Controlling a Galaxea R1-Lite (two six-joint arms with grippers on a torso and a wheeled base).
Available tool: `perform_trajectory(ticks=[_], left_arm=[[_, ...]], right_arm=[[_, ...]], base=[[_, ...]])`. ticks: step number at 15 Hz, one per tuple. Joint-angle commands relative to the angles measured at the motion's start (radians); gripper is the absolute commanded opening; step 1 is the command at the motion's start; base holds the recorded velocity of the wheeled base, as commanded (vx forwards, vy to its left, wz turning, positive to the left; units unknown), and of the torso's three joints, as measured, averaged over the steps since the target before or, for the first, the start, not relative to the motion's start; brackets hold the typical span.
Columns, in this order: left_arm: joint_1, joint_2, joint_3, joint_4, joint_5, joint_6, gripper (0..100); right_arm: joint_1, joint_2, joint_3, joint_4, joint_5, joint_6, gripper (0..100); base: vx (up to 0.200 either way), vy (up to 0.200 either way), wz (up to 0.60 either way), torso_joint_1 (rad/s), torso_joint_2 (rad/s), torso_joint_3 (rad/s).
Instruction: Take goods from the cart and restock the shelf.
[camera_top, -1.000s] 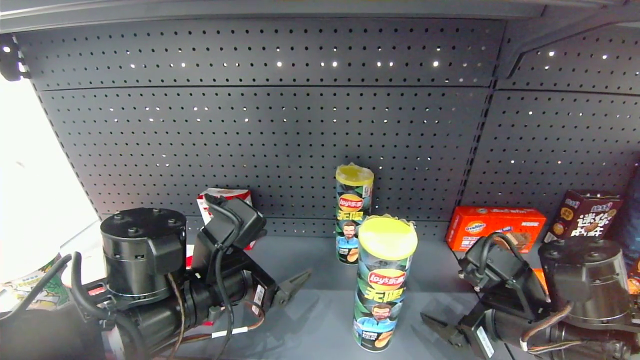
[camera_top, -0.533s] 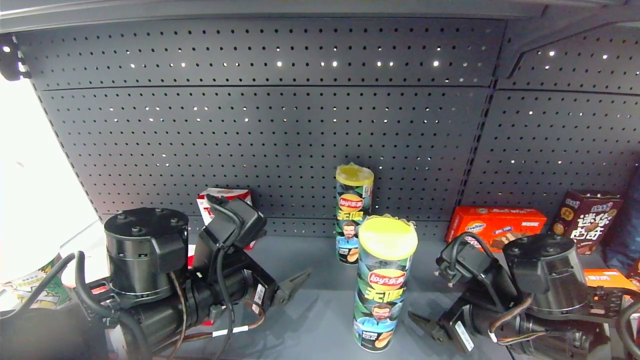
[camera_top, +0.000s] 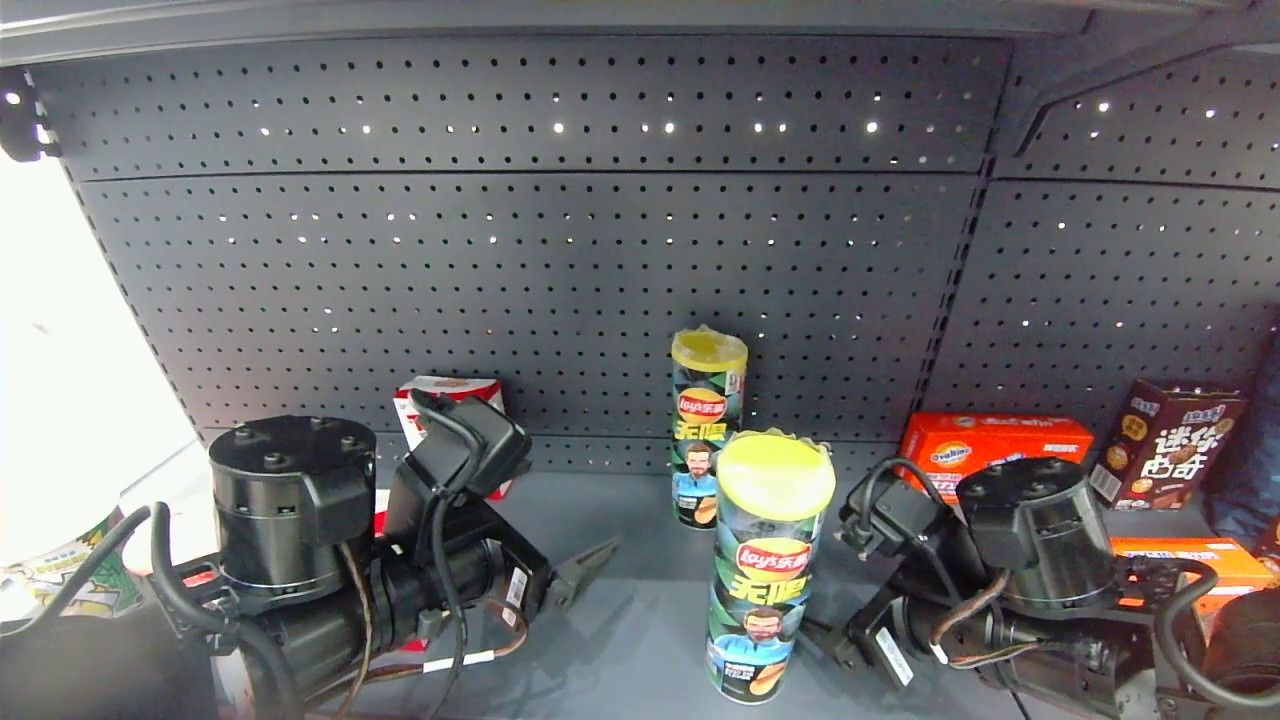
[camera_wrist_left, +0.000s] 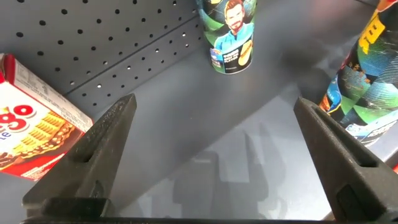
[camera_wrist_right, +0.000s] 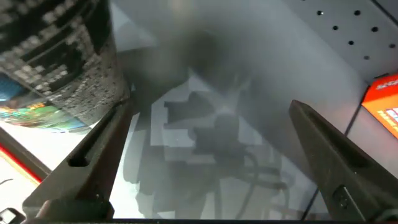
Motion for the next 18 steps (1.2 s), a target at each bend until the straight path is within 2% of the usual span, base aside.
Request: perform_trajectory(ticks=[1,18], left_arm=[[0.000,0.003,-0.003,0.000,0.000,0.000,100],[0.000,0.005,-0.003,-0.002,0.000,0.001,100]], right_arm=[[0.002,0.003,-0.002,0.000,0.000,-0.001,100],[0.060,0.046,-0.037,-0.003,-0.004,0.012,100]], base=[[0.000,0.000,0.00,0.000,0.00,0.000],[0.000,0.000,0.00,0.000,0.00,0.000]])
